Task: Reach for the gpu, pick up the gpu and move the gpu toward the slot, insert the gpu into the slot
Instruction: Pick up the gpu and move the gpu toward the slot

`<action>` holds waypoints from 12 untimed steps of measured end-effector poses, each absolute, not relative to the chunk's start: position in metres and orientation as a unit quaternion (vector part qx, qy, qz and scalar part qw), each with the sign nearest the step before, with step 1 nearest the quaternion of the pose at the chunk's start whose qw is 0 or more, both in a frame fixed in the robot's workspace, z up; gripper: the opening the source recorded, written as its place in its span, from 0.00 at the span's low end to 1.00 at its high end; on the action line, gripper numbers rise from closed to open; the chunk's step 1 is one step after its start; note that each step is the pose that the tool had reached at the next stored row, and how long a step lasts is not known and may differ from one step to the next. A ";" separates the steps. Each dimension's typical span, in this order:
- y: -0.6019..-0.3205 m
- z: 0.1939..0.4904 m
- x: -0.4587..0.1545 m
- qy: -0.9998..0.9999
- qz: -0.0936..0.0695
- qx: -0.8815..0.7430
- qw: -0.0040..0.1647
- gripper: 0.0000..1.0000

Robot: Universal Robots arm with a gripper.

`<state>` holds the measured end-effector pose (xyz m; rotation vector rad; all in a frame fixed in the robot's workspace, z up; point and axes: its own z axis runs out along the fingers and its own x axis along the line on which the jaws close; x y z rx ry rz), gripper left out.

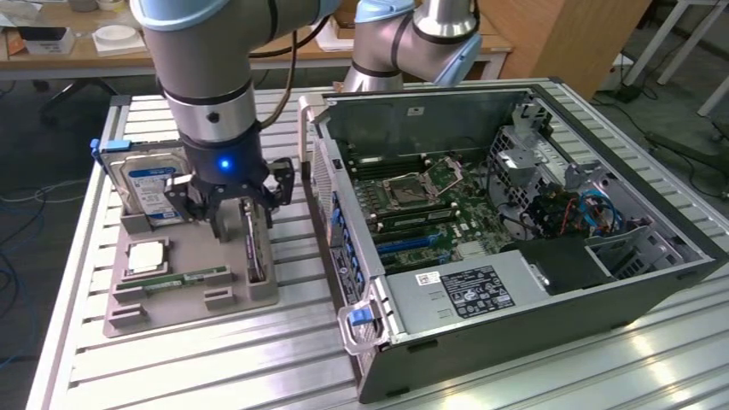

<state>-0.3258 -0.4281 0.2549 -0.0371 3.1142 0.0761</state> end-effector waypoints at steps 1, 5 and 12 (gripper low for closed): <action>-0.428 0.254 -0.326 1.000 0.024 -0.012 0.013 0.71; -0.428 0.252 -0.320 1.000 0.024 -0.011 0.013 0.71; -0.427 0.247 -0.320 1.000 0.024 0.010 0.014 0.71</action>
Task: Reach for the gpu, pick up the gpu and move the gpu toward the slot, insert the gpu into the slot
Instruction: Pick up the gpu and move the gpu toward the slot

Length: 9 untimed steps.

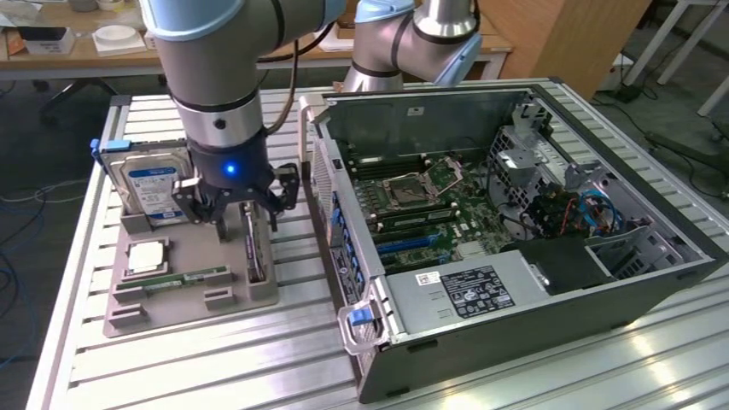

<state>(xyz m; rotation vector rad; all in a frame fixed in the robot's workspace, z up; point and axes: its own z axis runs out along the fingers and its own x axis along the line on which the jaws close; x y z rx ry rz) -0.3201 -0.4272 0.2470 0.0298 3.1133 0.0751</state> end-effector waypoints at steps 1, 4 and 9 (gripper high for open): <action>-0.427 0.245 -0.320 1.000 0.024 0.010 0.014 0.71; -0.427 0.240 -0.320 1.000 0.024 0.010 0.013 0.71; -0.427 0.231 -0.320 1.000 0.024 0.009 0.013 0.71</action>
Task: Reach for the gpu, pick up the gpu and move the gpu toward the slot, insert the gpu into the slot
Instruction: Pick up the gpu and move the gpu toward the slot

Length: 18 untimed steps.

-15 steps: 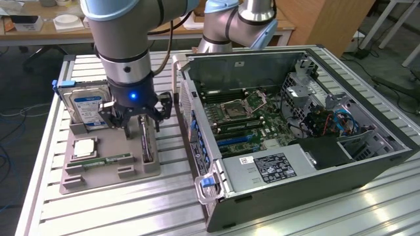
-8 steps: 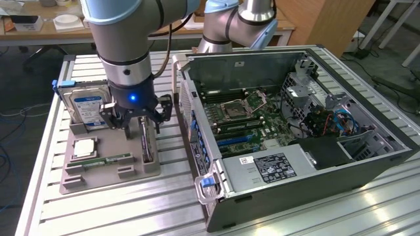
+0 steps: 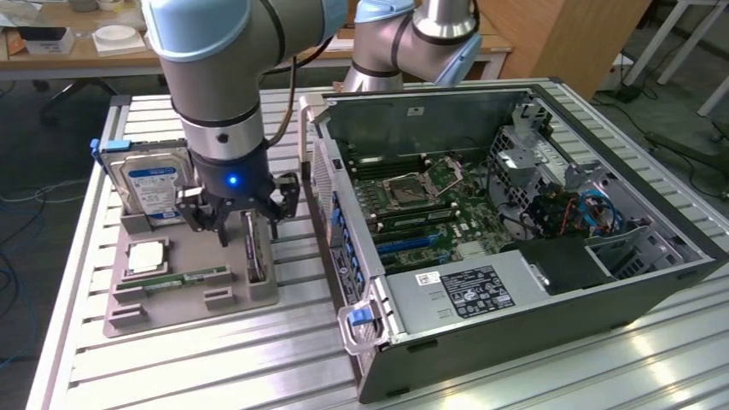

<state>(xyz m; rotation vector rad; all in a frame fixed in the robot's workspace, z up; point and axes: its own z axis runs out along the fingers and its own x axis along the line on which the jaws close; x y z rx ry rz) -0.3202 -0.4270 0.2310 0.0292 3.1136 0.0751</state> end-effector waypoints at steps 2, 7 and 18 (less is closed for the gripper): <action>-0.427 0.227 -0.320 1.000 0.024 0.009 0.014 0.71; -0.423 0.220 -0.320 1.000 0.024 0.009 0.013 0.71; -0.421 0.217 -0.320 1.000 0.023 0.009 0.013 0.88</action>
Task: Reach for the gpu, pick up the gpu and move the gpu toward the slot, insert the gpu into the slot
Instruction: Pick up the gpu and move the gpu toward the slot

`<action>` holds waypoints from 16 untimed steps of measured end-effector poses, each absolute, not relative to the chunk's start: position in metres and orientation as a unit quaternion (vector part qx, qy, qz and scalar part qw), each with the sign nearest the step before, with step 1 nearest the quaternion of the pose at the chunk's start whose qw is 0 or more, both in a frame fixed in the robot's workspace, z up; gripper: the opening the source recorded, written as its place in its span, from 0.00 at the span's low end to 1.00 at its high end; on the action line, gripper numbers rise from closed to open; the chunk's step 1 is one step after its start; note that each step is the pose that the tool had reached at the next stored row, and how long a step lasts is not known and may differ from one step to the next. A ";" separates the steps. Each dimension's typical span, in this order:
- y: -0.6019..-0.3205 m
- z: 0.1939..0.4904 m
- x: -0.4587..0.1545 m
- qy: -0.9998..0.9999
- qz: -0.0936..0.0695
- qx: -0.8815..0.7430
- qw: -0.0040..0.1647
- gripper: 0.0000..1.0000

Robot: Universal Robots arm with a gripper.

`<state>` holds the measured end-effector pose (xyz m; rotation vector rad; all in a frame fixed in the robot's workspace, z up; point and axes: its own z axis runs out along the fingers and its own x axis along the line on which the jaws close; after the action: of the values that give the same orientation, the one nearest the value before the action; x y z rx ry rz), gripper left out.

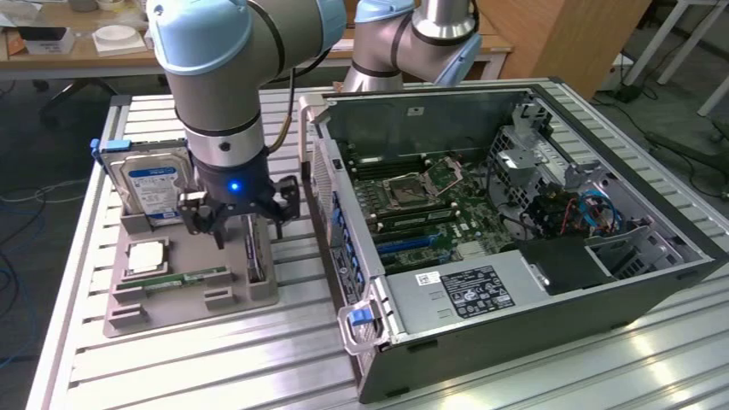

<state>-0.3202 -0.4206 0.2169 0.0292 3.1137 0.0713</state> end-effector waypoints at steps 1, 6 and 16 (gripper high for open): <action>-0.421 0.217 -0.320 1.000 0.023 0.009 0.014 0.88; -0.421 0.217 -0.320 1.000 0.023 0.009 0.013 0.64; -0.421 0.217 -0.320 1.000 0.023 0.009 0.014 0.40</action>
<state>-0.3202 -0.4206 0.2168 0.0292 3.1136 0.0713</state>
